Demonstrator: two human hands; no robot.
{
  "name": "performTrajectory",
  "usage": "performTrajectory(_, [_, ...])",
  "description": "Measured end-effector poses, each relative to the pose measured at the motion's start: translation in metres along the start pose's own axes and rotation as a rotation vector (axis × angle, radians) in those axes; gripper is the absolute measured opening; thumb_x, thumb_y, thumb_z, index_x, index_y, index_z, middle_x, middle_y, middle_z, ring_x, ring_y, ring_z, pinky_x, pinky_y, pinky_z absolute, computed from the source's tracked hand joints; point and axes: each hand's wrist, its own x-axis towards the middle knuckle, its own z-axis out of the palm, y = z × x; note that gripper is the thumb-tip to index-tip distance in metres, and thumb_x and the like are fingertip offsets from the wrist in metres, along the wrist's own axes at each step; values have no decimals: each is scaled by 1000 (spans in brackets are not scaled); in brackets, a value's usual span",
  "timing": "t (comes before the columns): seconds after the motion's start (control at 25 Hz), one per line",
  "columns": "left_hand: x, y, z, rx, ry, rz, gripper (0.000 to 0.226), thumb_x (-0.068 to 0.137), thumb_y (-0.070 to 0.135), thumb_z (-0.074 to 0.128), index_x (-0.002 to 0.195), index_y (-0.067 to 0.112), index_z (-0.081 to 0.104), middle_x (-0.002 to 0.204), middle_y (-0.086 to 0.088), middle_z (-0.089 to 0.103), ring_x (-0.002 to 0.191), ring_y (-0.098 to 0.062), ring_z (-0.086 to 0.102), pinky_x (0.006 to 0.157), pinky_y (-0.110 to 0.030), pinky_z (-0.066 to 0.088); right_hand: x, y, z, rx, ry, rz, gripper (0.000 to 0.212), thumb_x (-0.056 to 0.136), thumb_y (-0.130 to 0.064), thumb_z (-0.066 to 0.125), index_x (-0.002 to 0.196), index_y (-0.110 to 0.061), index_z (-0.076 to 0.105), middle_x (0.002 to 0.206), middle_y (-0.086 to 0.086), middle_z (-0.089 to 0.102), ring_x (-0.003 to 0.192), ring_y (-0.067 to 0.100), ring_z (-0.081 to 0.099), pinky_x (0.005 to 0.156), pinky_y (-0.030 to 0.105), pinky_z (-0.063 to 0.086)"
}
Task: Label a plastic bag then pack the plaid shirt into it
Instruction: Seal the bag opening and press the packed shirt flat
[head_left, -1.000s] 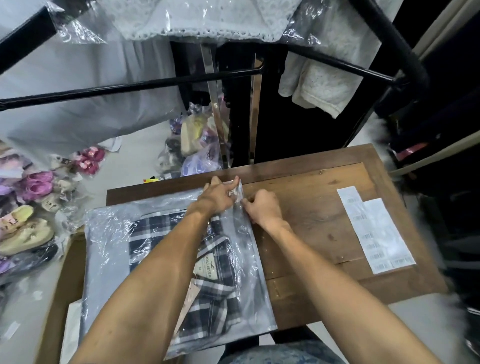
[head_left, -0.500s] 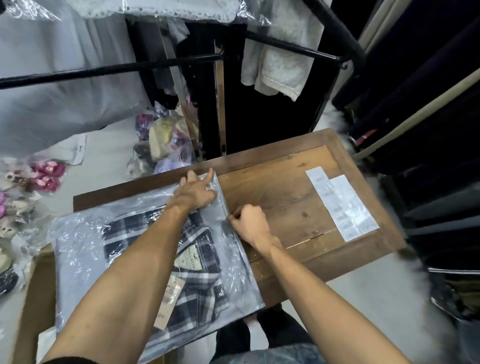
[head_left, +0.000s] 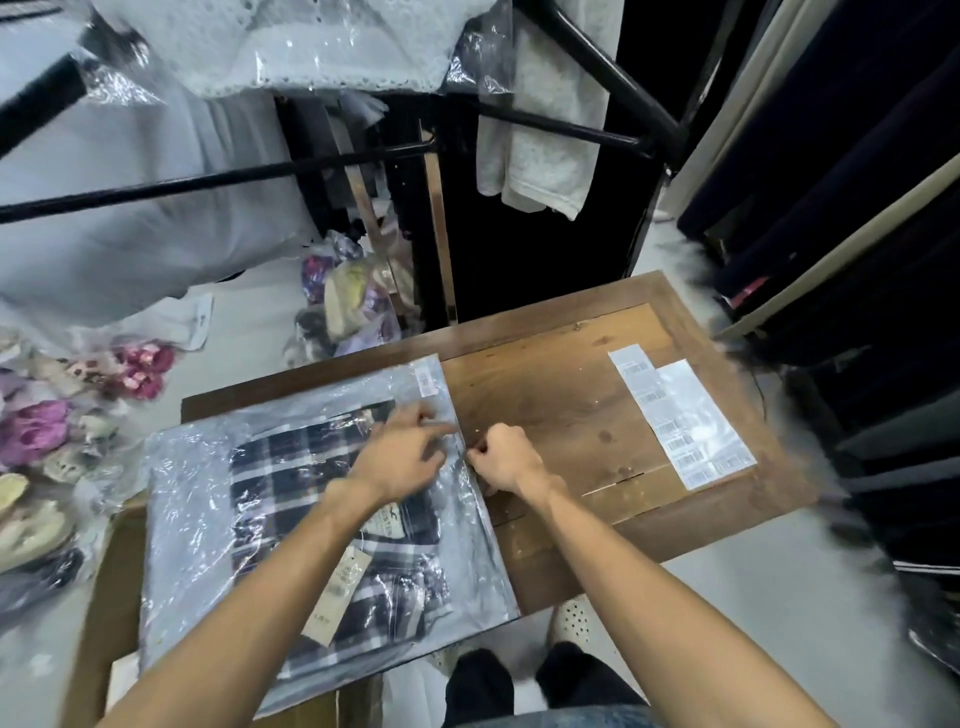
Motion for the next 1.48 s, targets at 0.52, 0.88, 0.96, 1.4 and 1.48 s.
performTrajectory(0.52, [7, 37, 29, 253, -258, -175, 89, 89, 72, 45, 159, 37, 2, 168, -6, -17, 155, -26, -13, 121, -63, -4, -19, 27, -20, -86, -51, -44, 29, 94, -24, 60, 80, -6, 78, 71, 13, 78, 72, 30, 77, 78, 42, 64])
performTrajectory(0.88, [42, 34, 17, 233, -245, -193, 90, 87, 72, 52, 159, 41, 8, 170, -2, -9, 156, -25, -2, 124, -59, 5, -60, 62, -33, -144, -88, -39, 29, 89, -25, 60, 77, -8, 79, 72, 13, 78, 74, 30, 76, 78, 40, 63])
performTrajectory(0.96, [46, 32, 14, 261, -244, -192, 90, 86, 74, 51, 159, 42, 8, 170, -1, -7, 156, -24, 0, 124, -58, 8, -65, 66, -33, -162, -117, -41, 29, 89, -24, 59, 74, -7, 78, 69, 12, 78, 70, 27, 77, 76, 38, 63])
performTrajectory(1.4, [47, 36, 10, 243, -199, -190, 88, 81, 78, 54, 157, 46, 21, 169, 1, 8, 154, -25, 9, 123, -53, 13, -78, 70, -42, -244, -292, -52, 17, 84, -15, 67, 84, -2, 78, 80, 15, 79, 75, 30, 78, 69, 35, 64])
performTrajectory(1.48, [41, 34, 11, 68, -97, -193, 78, 81, 72, 59, 151, 45, 38, 163, -1, 21, 149, -27, 16, 120, -50, 20, -73, 57, -46, -408, -250, -129, 18, 77, -18, 76, 93, -10, 77, 93, 10, 79, 87, 29, 76, 78, 34, 61])
